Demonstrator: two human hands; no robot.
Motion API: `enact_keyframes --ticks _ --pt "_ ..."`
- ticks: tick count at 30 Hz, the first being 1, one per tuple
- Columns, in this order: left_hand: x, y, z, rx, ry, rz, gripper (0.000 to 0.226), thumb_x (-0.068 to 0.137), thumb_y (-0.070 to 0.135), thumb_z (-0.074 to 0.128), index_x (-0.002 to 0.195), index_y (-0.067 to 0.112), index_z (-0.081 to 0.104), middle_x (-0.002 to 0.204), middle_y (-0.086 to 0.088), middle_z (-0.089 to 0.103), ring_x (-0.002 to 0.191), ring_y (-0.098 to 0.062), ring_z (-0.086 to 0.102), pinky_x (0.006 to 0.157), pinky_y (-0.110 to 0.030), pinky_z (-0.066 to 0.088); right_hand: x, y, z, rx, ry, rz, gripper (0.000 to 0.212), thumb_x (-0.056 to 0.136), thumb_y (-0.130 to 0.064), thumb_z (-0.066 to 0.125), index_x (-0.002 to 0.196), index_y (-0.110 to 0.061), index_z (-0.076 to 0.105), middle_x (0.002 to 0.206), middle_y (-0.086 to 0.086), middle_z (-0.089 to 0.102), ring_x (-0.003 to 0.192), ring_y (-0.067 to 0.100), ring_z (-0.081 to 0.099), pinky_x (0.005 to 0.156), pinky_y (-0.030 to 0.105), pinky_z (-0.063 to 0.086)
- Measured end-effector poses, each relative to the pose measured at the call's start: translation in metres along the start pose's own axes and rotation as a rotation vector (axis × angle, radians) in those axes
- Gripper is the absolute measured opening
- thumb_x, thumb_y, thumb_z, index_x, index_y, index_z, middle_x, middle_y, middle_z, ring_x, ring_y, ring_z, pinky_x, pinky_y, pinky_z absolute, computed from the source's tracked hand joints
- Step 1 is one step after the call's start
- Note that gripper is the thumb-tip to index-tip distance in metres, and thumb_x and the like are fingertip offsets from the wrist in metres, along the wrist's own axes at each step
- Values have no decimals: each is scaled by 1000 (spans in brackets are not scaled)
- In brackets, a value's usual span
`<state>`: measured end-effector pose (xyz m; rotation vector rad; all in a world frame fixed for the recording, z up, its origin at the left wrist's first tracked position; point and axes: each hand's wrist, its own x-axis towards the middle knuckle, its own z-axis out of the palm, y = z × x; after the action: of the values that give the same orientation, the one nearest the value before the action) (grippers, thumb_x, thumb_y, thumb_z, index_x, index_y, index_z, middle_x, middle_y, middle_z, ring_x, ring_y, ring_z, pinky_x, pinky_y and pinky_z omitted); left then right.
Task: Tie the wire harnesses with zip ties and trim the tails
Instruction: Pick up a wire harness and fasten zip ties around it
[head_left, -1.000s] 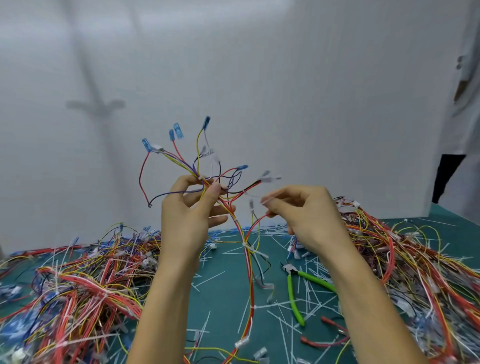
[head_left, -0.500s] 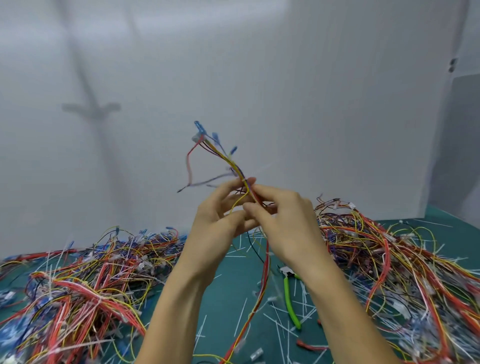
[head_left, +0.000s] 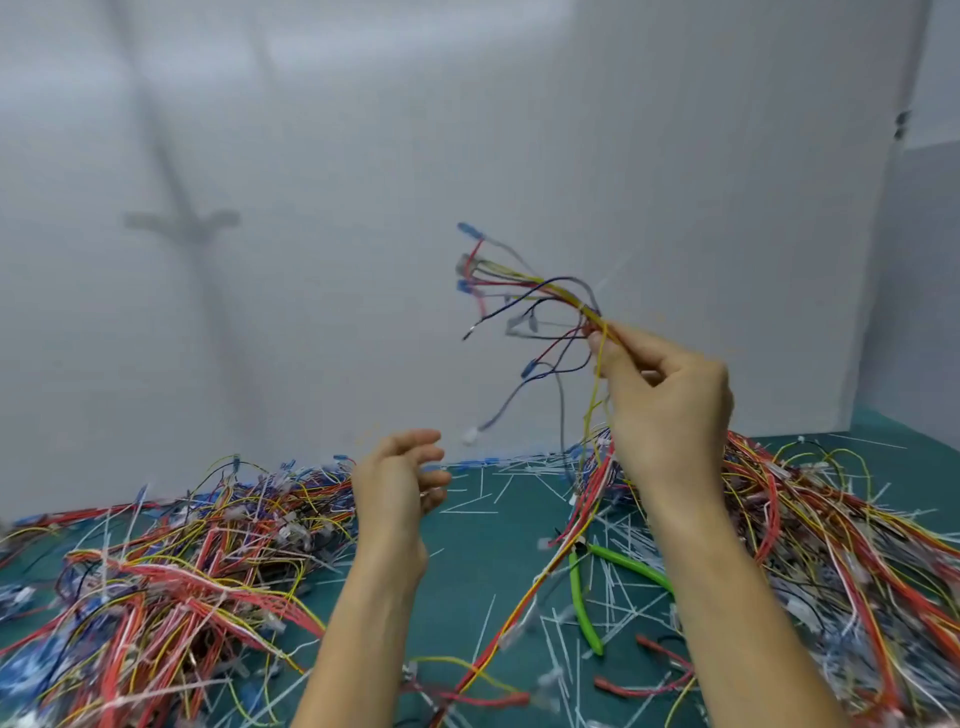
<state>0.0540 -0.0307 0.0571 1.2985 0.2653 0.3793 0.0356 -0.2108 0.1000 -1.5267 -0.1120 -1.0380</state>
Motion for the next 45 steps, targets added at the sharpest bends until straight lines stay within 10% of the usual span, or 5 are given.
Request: enact_keyframes --ticks 14,21,32,39,45 --pt "41 -81 -100 513 289 227 37 81 -10 46 69 17 67 62 1 68 60 -21 63 75 -40 52 19 1 -25 16 217 -16 24 91 -32 68 113 -23 75 76 -14 68 65 9 55 66 35 51" --pt "37 -80 -132 801 138 529 45 77 -15 54 60 25 64 55 9 65 48 -8 54 46 -13 34 19 7 -28 -6 180 48 27 90 -34 70 114 -23 74 62 -20 65 60 7 54 63 37 55" --pt "-9 -18 -40 402 21 827 26 79 10 47 84 25 67 74 13 72 65 -11 69 56 -32 54 -5 0 -1 -189 -172 124 27 89 -45 67 64 -36 73 56 -17 66 52 14 63 58 40 57" --pt "-34 45 14 244 -130 737 24 82 31 54 90 28 76 93 11 73 87 -2 66 69 -9 45 -22 -5 16 -205 -134 8 20 90 -48 66 103 -36 76 64 0 71 56 24 60 52 37 50" --pt "-31 58 25 213 -222 497 19 88 28 69 74 16 74 73 -2 73 78 -21 71 79 -35 55 -36 -7 30 -349 -286 -265 21 91 -44 66 112 -46 71 60 0 61 58 24 45 50 34 33"
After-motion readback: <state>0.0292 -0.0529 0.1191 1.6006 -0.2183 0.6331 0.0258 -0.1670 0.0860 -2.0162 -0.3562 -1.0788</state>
